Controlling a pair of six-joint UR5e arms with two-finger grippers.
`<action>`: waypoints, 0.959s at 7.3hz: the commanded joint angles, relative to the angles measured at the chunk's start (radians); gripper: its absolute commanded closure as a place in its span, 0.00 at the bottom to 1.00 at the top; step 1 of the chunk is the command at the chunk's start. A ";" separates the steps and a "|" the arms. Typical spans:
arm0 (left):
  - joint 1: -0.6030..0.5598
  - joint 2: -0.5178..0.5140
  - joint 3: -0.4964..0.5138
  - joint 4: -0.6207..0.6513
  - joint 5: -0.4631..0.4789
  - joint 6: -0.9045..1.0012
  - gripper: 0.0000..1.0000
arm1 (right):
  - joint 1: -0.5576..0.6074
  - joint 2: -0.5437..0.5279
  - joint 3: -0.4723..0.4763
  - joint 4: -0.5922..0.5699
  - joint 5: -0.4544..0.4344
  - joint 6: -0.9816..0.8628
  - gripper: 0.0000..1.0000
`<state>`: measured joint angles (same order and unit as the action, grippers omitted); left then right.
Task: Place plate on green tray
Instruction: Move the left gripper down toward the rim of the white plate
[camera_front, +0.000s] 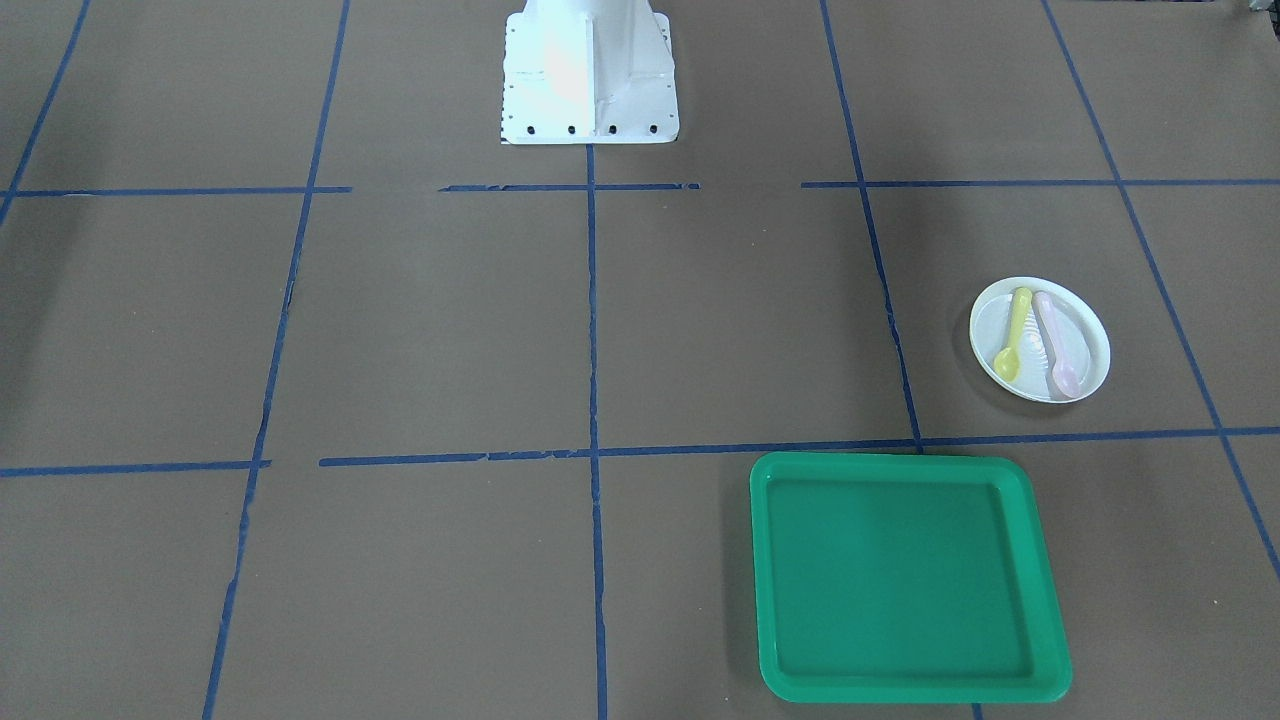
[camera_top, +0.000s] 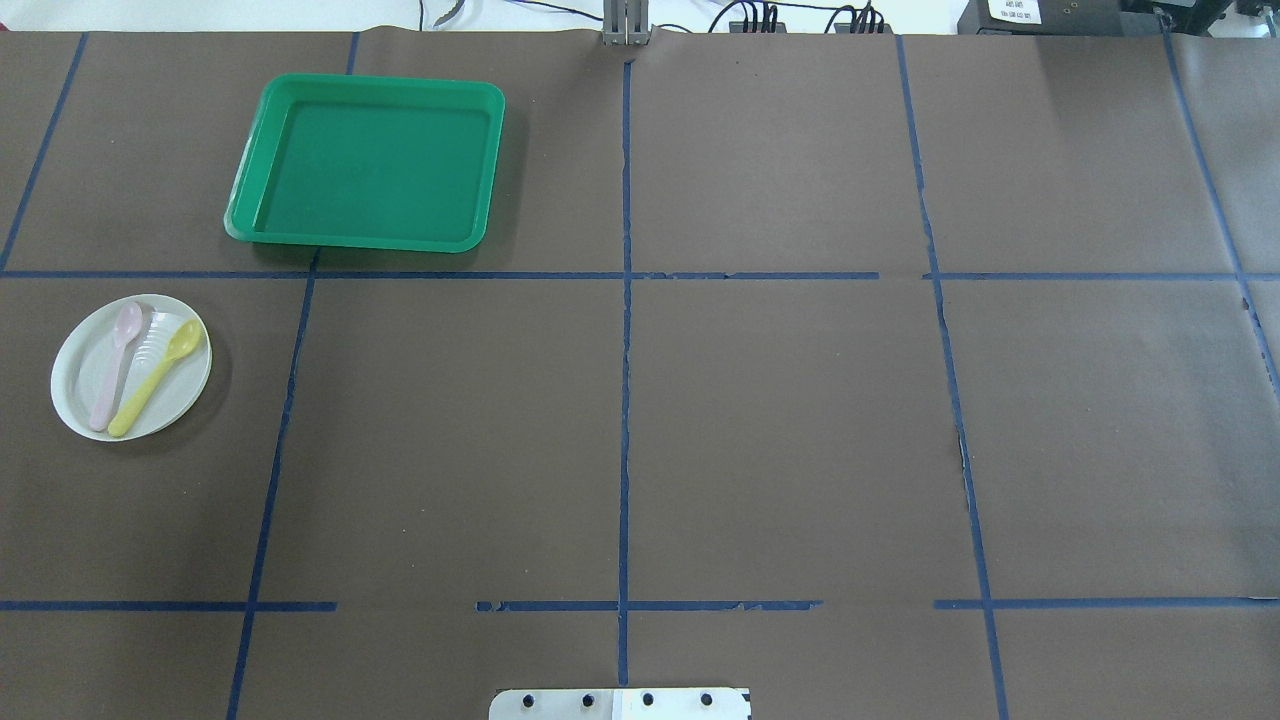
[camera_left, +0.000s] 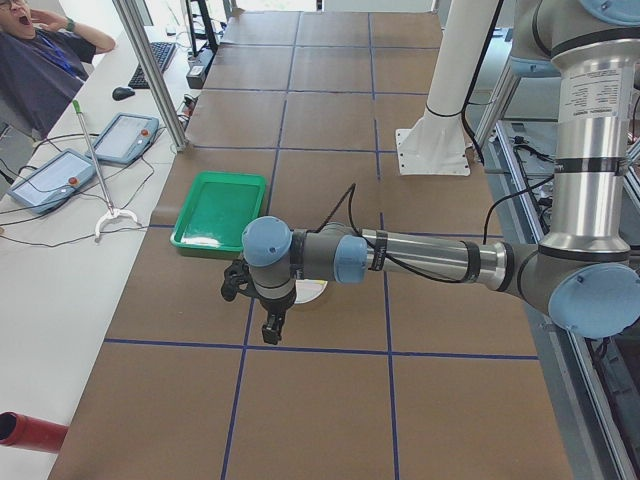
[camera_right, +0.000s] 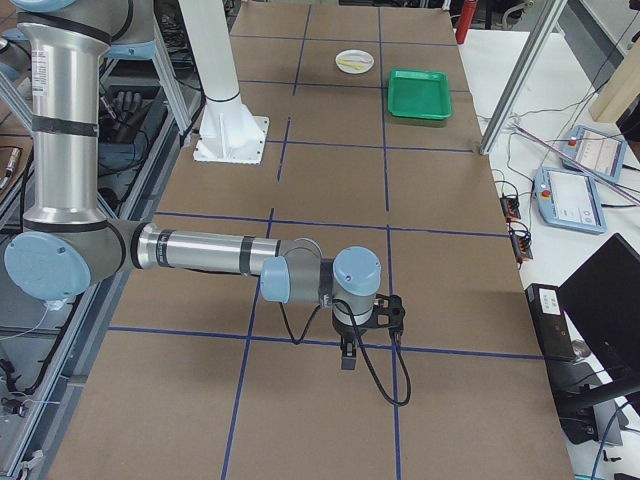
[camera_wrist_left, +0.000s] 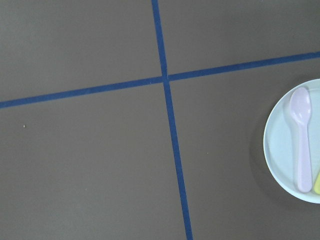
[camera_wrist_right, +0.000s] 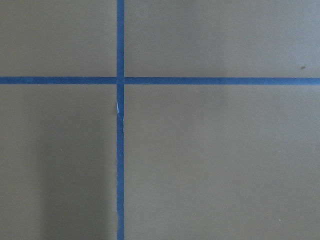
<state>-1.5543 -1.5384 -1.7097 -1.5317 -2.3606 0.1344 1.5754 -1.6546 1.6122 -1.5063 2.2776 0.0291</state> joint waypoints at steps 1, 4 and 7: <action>0.061 0.003 0.008 -0.081 -0.002 -0.174 0.00 | 0.000 0.001 0.000 0.000 0.000 0.000 0.00; 0.241 0.014 0.187 -0.519 0.001 -0.535 0.00 | 0.000 -0.001 0.000 0.000 -0.001 0.000 0.00; 0.405 0.011 0.275 -0.825 0.007 -0.823 0.00 | 0.000 0.001 0.000 0.000 0.000 0.000 0.00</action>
<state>-1.2113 -1.5271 -1.4624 -2.2461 -2.3546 -0.5882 1.5754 -1.6548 1.6122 -1.5052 2.2771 0.0291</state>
